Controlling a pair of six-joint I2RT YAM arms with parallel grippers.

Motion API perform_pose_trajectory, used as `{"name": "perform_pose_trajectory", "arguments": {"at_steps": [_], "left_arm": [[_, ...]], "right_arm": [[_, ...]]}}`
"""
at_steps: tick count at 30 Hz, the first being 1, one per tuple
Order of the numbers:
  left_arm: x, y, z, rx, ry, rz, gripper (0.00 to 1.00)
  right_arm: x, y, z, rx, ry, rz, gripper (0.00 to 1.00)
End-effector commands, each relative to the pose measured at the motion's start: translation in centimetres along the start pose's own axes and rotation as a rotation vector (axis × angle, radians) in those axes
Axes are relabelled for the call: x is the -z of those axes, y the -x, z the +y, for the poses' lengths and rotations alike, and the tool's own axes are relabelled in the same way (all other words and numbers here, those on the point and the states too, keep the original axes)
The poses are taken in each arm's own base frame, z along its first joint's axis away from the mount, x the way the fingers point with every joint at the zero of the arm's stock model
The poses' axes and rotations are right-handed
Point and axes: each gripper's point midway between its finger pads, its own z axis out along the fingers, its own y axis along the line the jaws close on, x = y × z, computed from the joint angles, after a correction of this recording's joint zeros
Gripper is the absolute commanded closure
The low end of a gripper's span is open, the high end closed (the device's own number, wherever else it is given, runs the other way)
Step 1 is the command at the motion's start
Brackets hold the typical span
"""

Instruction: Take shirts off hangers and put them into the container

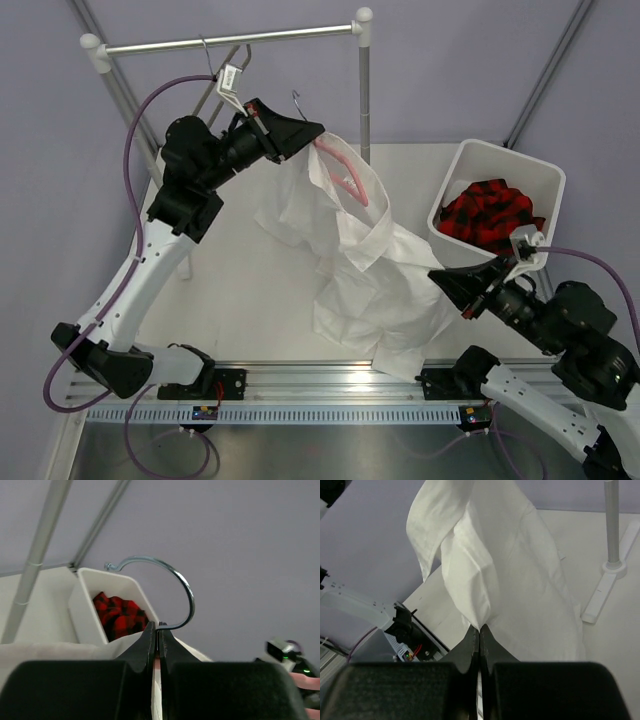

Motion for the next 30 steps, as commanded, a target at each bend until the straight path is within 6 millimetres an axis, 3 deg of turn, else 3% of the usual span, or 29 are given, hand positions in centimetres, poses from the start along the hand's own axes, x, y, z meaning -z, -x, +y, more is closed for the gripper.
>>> {"name": "perform_pose_trajectory", "arguments": {"at_steps": [1,2,3,4,5,6,7,8,9,10,11,12,13,14,16,17,18,19,20,22,23,25,26,29,30], "left_arm": [[1.7,2.5,-8.1,0.087,-0.347,-0.039,1.00],[2.8,1.9,-9.9,0.138,-0.415,0.012,1.00],[3.5,1.6,-11.2,0.156,-0.458,0.028,1.00],[4.5,1.8,-12.7,0.148,-0.521,0.029,1.00],[6.0,1.5,-14.4,0.187,-0.575,0.069,1.00],[7.2,1.7,-15.9,0.178,-0.635,0.067,1.00],[8.1,1.7,-16.9,0.186,-0.668,0.079,1.00],[9.7,1.7,-18.5,0.185,-0.708,0.095,1.00],[10.4,1.7,-19.1,0.190,-0.711,0.102,1.00],[11.2,1.7,-19.8,0.187,-0.722,0.096,1.00],[12.3,1.7,-20.6,0.188,-0.743,0.102,1.00],[13.9,1.8,-21.8,0.161,-0.768,0.098,1.00],[14.4,1.7,-22.1,0.142,-0.751,0.105,1.00],[15.1,1.9,-22.6,0.046,-0.737,0.072,1.00],[16.6,1.1,-22.8,0.025,-0.692,0.105,1.00],[17.3,0.9,-23.3,0.041,-0.709,0.122,1.00],[17.9,0.6,-23.5,0.035,-0.750,0.112,1.00],[19.3,0.5,-24.3,0.066,-0.781,0.117,1.00],[19.9,0.2,-24.4,0.068,-0.797,0.117,1.00],[21.0,-0.6,-24.3,0.064,-0.799,0.117,1.00],[20.8,-1.0,-23.8,0.024,-0.776,0.110,1.00],[20.2,-2.3,-22.1,0.040,-0.682,0.156,1.00],[20.3,-2.6,-21.6,-0.027,-0.661,0.137,1.00],[18.9,-3.8,-18.7,-0.060,-0.563,0.136,1.00],[18.6,-4.2,-17.9,-0.068,-0.541,0.137,1.00]], "right_arm": [[-5.9,1.2,-1.3,0.046,-0.106,0.037,1.00],[-7.5,1.5,-1.3,0.074,-0.112,0.043,1.00],[-8.7,3.8,-0.4,0.081,-0.094,-0.010,1.00],[-11.7,3.0,-0.8,0.092,-0.115,0.042,1.00],[-13.2,3.5,-0.6,0.113,-0.110,0.041,1.00],[-14.3,5.9,0.4,0.128,-0.089,-0.019,1.00],[-17.2,5.3,-0.6,0.149,-0.132,0.017,1.00],[-18.4,5.6,-1.1,0.188,-0.158,0.026,1.00],[-19.0,8.3,-0.6,0.204,-0.175,-0.028,1.00],[-21.1,8.1,-1.9,0.229,-0.240,-0.016,1.00],[-21.6,9.1,-2.3,0.288,-0.269,-0.024,1.00],[-21.4,12.1,-1.8,0.313,-0.291,-0.081,1.00],[-22.1,13.0,-2.9,0.338,-0.362,-0.096,1.00],[-21.9,14.7,-3.8,0.391,-0.405,-0.119,1.00],[-21.1,19.4,-4.4,0.411,-0.467,-0.216,1.00],[-20.1,21.7,-6.1,0.435,-0.529,-0.254,1.00],[-18.7,25.0,-5.9,0.436,-0.550,-0.342,1.00],[-17.7,27.0,-7.7,0.466,-0.622,-0.381,1.00],[-16.1,30.1,-7.2,0.473,-0.642,-0.477,1.00],[-14.4,33.0,-7.1,0.500,-0.681,-0.561,1.00],[-12.3,35.8,-6.0,0.530,-0.689,-0.651,1.00],[-11.1,38.0,-4.6,0.557,-0.680,-0.720,1.00],[-8.6,40.4,-2.6,0.581,-0.668,-0.804,1.00],[-8.1,42.7,0.4,0.736,-0.581,-0.915,1.00],[-6.3,43.6,2.4,0.789,-0.538,-1.003,1.00]]}}
